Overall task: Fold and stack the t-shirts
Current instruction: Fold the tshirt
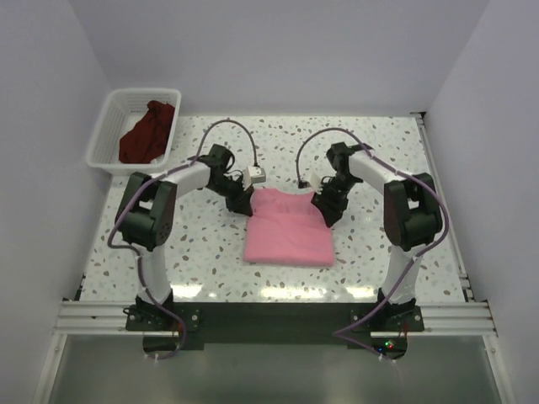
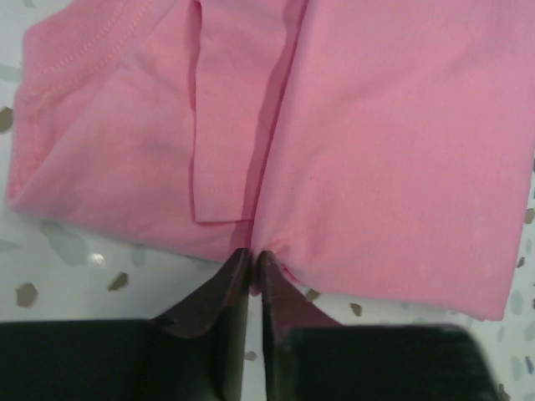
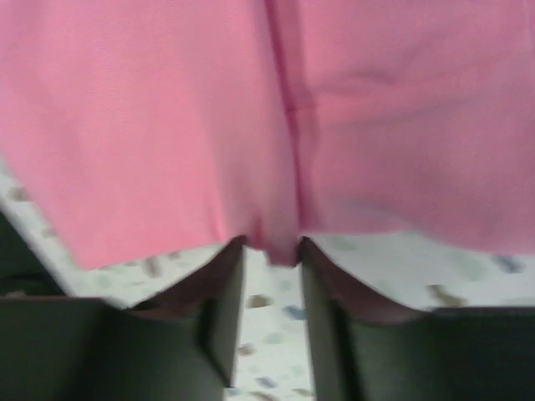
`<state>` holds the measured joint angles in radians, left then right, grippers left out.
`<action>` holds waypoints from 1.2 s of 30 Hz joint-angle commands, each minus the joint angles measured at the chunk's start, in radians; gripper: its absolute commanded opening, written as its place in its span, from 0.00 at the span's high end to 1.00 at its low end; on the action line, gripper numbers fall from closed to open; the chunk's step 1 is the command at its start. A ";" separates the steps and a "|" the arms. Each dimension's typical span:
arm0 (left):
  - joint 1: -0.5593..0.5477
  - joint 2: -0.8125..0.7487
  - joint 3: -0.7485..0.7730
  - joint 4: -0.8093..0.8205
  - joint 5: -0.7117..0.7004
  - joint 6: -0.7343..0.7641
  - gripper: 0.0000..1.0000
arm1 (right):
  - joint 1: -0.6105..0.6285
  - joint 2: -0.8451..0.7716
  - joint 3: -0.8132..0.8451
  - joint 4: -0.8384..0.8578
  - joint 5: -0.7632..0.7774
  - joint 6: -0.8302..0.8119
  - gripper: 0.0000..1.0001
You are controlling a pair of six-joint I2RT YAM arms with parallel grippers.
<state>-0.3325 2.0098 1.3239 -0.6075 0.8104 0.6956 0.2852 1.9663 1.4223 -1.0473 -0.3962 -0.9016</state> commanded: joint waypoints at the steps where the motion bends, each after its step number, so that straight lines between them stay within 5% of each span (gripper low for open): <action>1: 0.004 -0.176 -0.112 0.034 0.042 0.034 0.80 | 0.005 -0.066 0.031 -0.191 -0.125 0.049 0.53; 4: 0.004 -0.276 -0.141 0.038 0.036 0.080 0.58 | -0.021 -0.028 0.143 -0.307 -0.252 0.101 0.40; 7: -0.008 -0.336 -0.128 0.064 0.035 0.113 0.51 | -0.034 0.024 0.248 -0.309 -0.334 0.203 0.44; 16: -0.217 -0.234 -0.042 0.146 -0.066 0.167 0.52 | -0.003 0.273 0.504 -0.128 -0.437 0.570 0.74; 30: -0.296 -0.005 0.072 0.183 -0.073 0.114 0.52 | 0.078 0.490 0.558 -0.039 -0.425 0.627 0.80; 36: -0.315 0.006 0.049 0.127 -0.050 0.130 0.62 | 0.100 0.480 0.448 -0.005 -0.415 0.613 0.81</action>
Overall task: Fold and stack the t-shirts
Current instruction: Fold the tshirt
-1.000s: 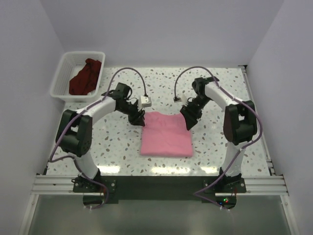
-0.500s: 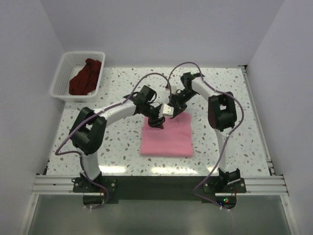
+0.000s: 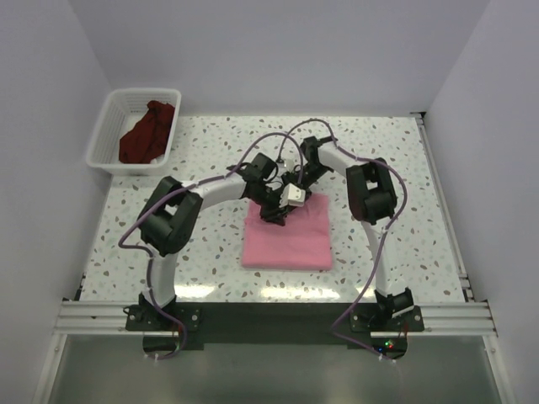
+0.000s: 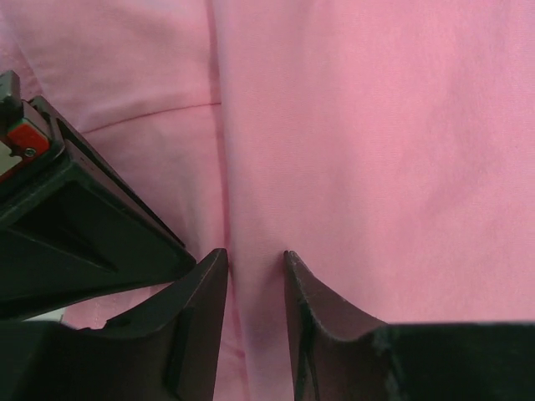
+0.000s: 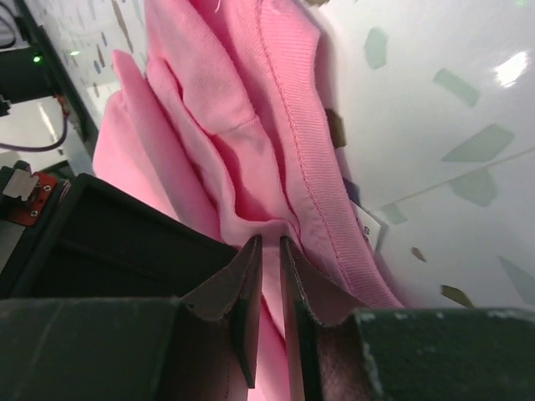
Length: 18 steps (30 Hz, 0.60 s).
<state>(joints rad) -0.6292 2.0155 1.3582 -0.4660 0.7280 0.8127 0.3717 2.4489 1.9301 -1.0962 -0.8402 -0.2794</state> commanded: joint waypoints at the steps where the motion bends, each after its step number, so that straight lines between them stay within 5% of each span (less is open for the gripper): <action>1: -0.021 0.000 0.009 -0.020 0.033 0.013 0.64 | 0.016 -0.008 -0.077 0.056 0.026 -0.009 0.81; 13: -0.073 -0.190 -0.197 -0.005 0.082 -0.043 1.00 | 0.053 -0.169 -0.380 0.142 -0.011 -0.003 0.81; 18: -0.142 -0.290 -0.286 0.047 0.014 -0.055 1.00 | 0.055 -0.185 -0.274 0.030 0.013 -0.092 0.80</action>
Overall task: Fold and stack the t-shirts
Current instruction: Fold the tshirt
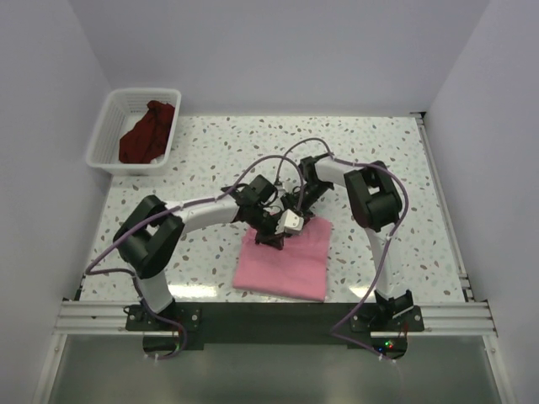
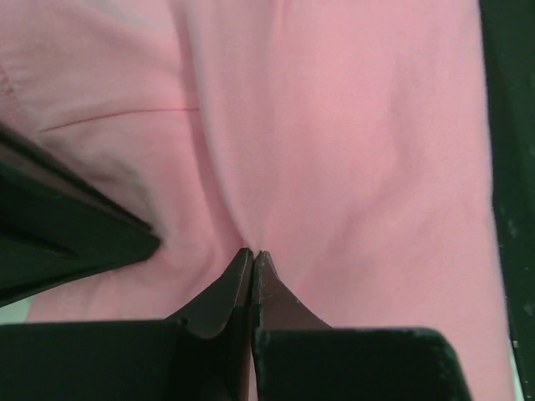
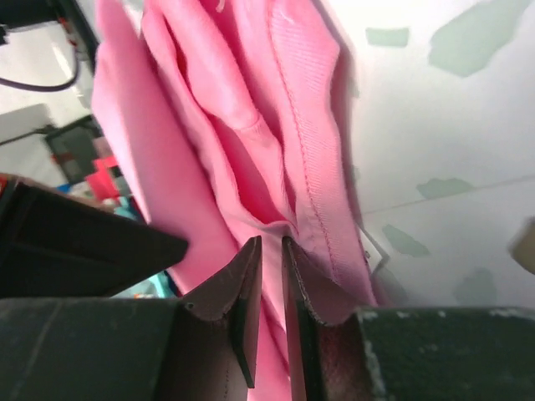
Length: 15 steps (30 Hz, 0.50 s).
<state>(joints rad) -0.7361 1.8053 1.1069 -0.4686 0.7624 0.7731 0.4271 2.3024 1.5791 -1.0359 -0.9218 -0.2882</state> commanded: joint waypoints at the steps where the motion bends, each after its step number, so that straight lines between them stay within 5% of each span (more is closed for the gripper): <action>1: -0.042 -0.083 -0.039 0.057 -0.041 -0.015 1.00 | -0.002 -0.035 0.105 -0.064 0.106 -0.095 0.80; 6: -0.077 -0.096 -0.044 0.090 -0.106 -0.029 1.00 | 0.001 0.032 0.261 -0.177 0.126 -0.178 0.79; 15: -0.109 -0.124 -0.036 0.130 -0.228 -0.011 1.00 | 0.027 0.107 0.269 -0.279 0.141 -0.304 0.80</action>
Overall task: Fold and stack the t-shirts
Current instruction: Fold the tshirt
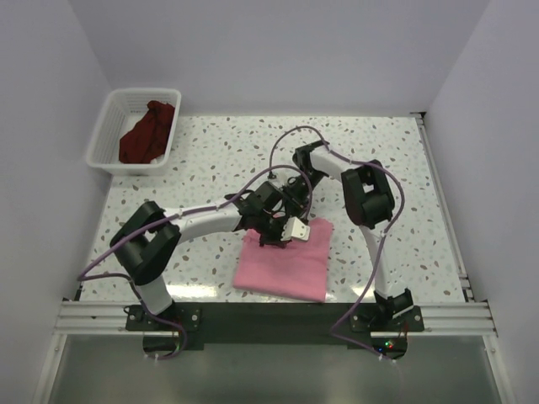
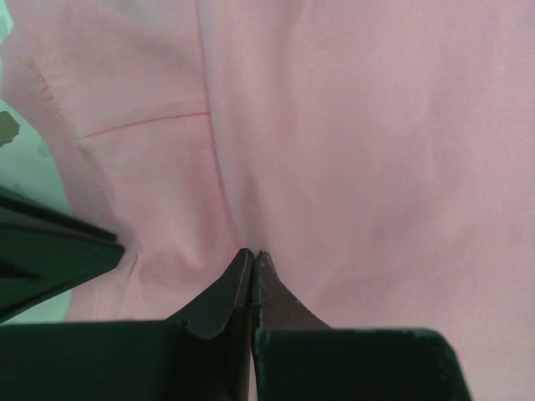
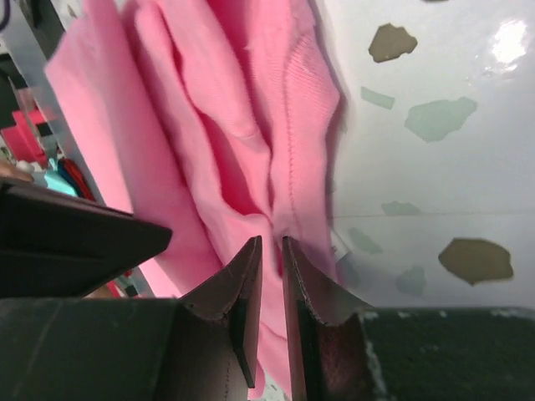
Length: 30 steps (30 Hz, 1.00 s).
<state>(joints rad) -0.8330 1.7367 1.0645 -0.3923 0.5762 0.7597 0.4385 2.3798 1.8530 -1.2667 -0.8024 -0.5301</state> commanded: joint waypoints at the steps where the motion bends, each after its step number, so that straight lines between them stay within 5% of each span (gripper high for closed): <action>1: -0.014 -0.060 0.008 0.062 -0.053 0.001 1.00 | 0.016 0.041 -0.006 -0.031 0.028 -0.061 0.80; 30: 0.020 -0.092 0.080 0.230 -0.234 0.132 1.00 | 0.014 0.140 -0.006 -0.054 0.029 -0.143 0.81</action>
<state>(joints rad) -0.8333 1.6615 1.0943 -0.2722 0.3767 0.8528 0.4496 2.4680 1.8568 -1.3788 -0.8417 -0.6109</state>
